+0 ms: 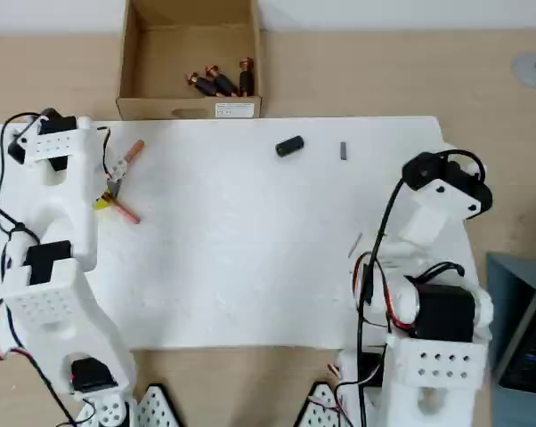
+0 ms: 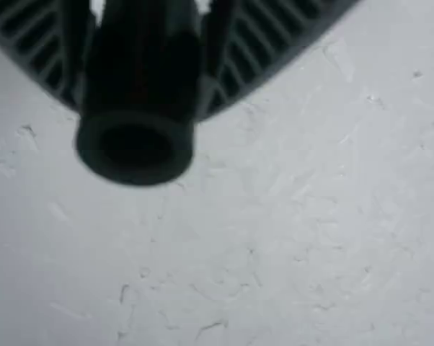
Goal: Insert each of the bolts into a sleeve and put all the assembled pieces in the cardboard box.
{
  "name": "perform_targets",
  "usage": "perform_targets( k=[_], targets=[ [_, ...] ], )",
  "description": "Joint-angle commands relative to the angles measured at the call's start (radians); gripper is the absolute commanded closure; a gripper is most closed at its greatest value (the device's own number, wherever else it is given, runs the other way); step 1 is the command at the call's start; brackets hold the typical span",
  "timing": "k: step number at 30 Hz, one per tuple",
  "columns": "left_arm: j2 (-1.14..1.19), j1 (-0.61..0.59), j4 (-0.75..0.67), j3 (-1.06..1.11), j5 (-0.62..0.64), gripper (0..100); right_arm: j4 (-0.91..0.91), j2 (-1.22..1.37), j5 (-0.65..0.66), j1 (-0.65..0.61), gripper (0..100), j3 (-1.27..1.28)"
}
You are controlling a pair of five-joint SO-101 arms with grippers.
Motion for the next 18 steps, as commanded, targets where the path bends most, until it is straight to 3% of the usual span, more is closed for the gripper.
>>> perform_targets(
  k=[1, 10, 18],
  targets=[
    [0.002, -0.005, 0.011, -0.015, -0.006, 100, -0.021, -0.012, 0.012, 0.004, 98.9, 0.001],
    [-0.082, 0.015, 0.098, -0.054, -0.057, 100, -0.012, -0.013, 0.084, 0.008, 98.9, -0.056],
    [-0.387, 0.115, 0.206, -0.012, -0.176, 100, -0.003, -0.013, 0.238, 0.010, 98.9, -0.134]
  ],
)
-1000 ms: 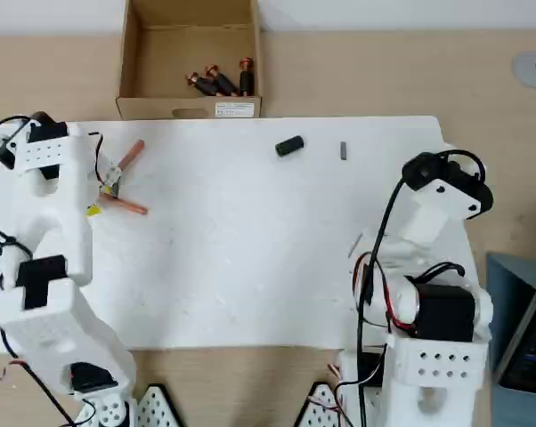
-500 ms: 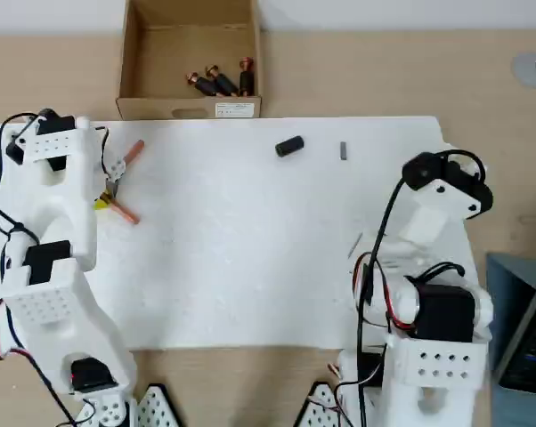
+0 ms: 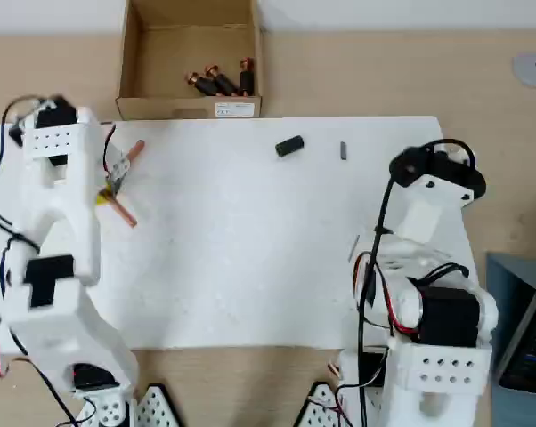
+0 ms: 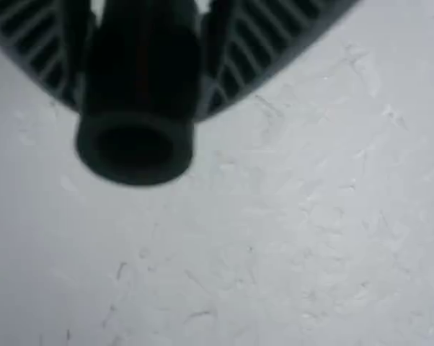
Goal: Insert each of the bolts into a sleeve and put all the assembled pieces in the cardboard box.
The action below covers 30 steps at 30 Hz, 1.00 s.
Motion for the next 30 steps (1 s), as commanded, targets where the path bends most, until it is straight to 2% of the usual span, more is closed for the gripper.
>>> perform_targets(
  k=[1, 10, 17, 21, 30],
  targets=[
    [-0.211, 0.060, 0.046, 0.014, -0.044, 100, 0.008, -0.013, 0.069, 0.010, 98.9, -0.088],
    [-0.664, 0.149, 0.044, 0.310, -0.138, 100, 0.015, -0.013, 0.204, 0.004, 98.9, -0.107],
    [-1.027, 0.164, -0.230, 0.666, -0.175, 100, -0.060, -0.012, 0.259, 0.002, 98.9, -0.042],
    [-1.194, 0.199, -0.307, 0.829, -0.172, 100, -0.183, -0.035, 0.275, 0.002, 98.9, 0.068],
    [-1.508, 0.327, -0.419, 1.026, -0.167, 100, -0.414, -0.306, 0.270, -0.228, 98.9, 0.392]
  ],
)
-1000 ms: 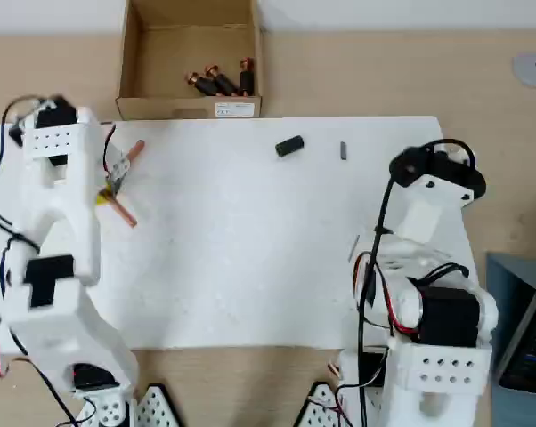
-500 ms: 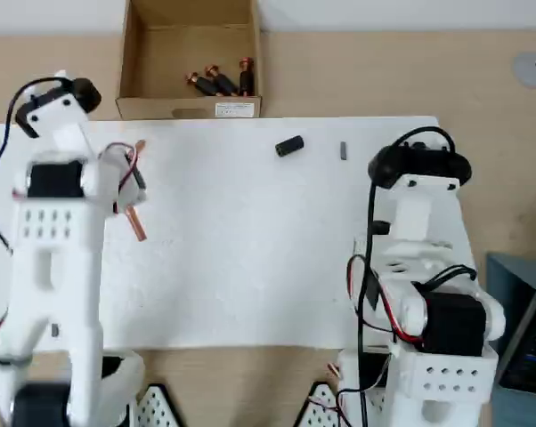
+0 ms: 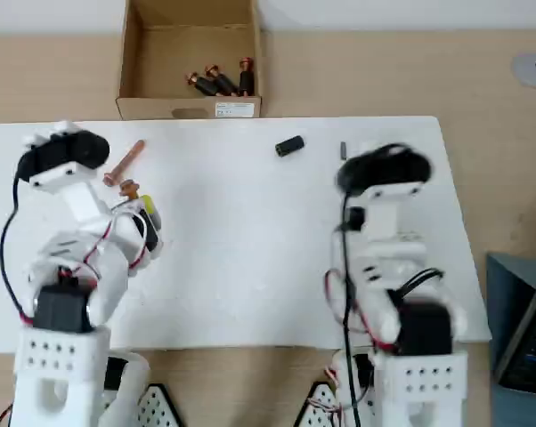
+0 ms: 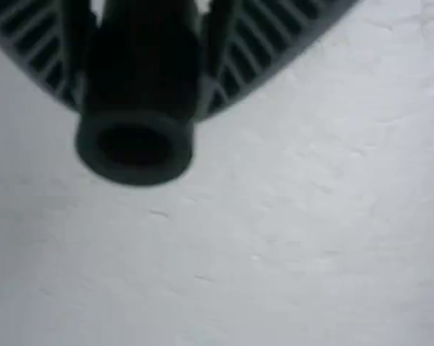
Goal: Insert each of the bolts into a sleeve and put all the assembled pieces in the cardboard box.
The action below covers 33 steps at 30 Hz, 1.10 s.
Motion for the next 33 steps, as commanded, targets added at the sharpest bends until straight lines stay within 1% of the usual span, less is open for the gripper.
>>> perform_targets(
  k=[1, 5, 10, 13, 16, 19, 23, 28, 33],
  targets=[
    [-0.119, 0.068, -0.049, 0.025, 0.002, 100, -0.083, -0.131, 0.000, -0.102, 98.9, 0.082],
    [-0.213, 0.147, -0.049, 0.048, 0.015, 100, -0.094, -0.265, 0.000, -0.206, 98.9, 0.177],
    [-0.306, 0.166, -0.049, 0.037, 0.103, 100, -0.086, -0.407, 0.005, -0.302, 98.9, 0.263],
    [-0.355, 0.196, -0.049, 0.037, 0.115, 100, -0.086, -0.475, 0.005, -0.380, 98.9, 0.294],
    [-0.401, 0.255, -0.049, 0.041, 0.115, 100, -0.086, -0.529, 0.005, -0.469, 98.9, 0.317],
    [-0.429, 0.310, -0.049, 0.044, 0.117, 100, -0.086, -0.567, 0.008, -0.538, 98.9, 0.329],
    [-0.446, 0.348, -0.049, 0.044, 0.117, 100, -0.086, -0.582, 0.075, -0.602, 98.9, 0.346],
    [-0.440, 0.402, -0.051, 0.054, 0.195, 100, -0.094, -0.584, 0.083, -0.671, 98.9, 0.340],
    [-0.447, 0.431, -0.144, 0.152, 0.215, 100, -0.095, -0.584, 0.083, -0.725, 98.9, 0.338]
  ],
)
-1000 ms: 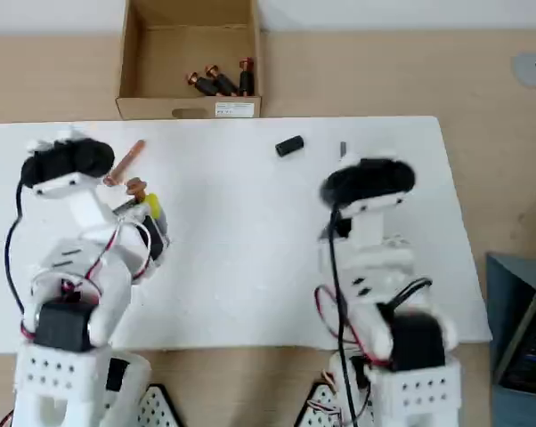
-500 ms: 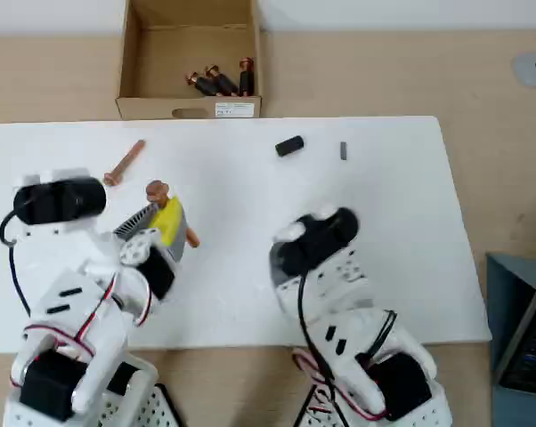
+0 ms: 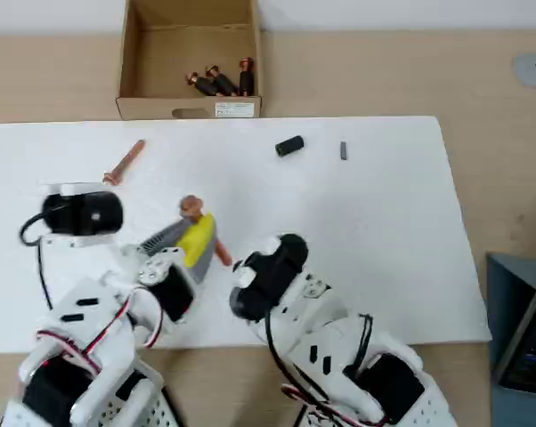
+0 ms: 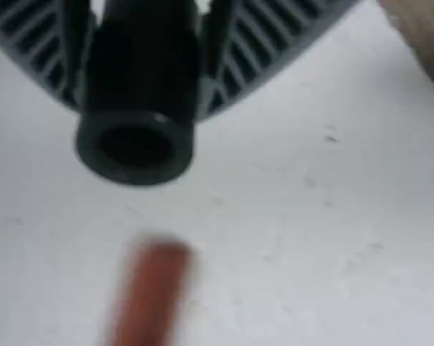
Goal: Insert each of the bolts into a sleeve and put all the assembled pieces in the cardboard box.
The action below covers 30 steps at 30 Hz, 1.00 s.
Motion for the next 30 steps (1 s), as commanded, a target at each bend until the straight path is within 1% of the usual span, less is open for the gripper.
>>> perform_targets(
  k=[1, 6, 12, 15, 20, 30],
  targets=[
    [-0.010, 0.012, -0.086, 0.034, 0.006, 100, -0.032, -0.085, 0.009, -0.035, 98.9, -0.007],
    [-0.008, 0.014, -0.112, 0.057, 0.005, 100, -0.083, -0.085, 0.009, -0.031, 98.9, -0.007],
    [-0.010, 0.035, -0.043, 0.046, 0.003, 100, -0.083, -0.085, 0.009, -0.028, 98.9, -0.001],
    [-0.010, 0.035, -0.035, 0.041, 0.003, 100, -0.083, -0.085, 0.009, -0.028, 98.9, 0.001],
    [-0.004, 0.034, -0.035, -0.025, 0.003, 100, -0.078, -0.085, 0.009, -0.028, 98.9, 0.002],
    [-0.002, 0.025, -0.034, -0.068, 0.002, 100, -0.077, -0.085, 0.006, -0.028, 98.9, 0.004]
  ],
)
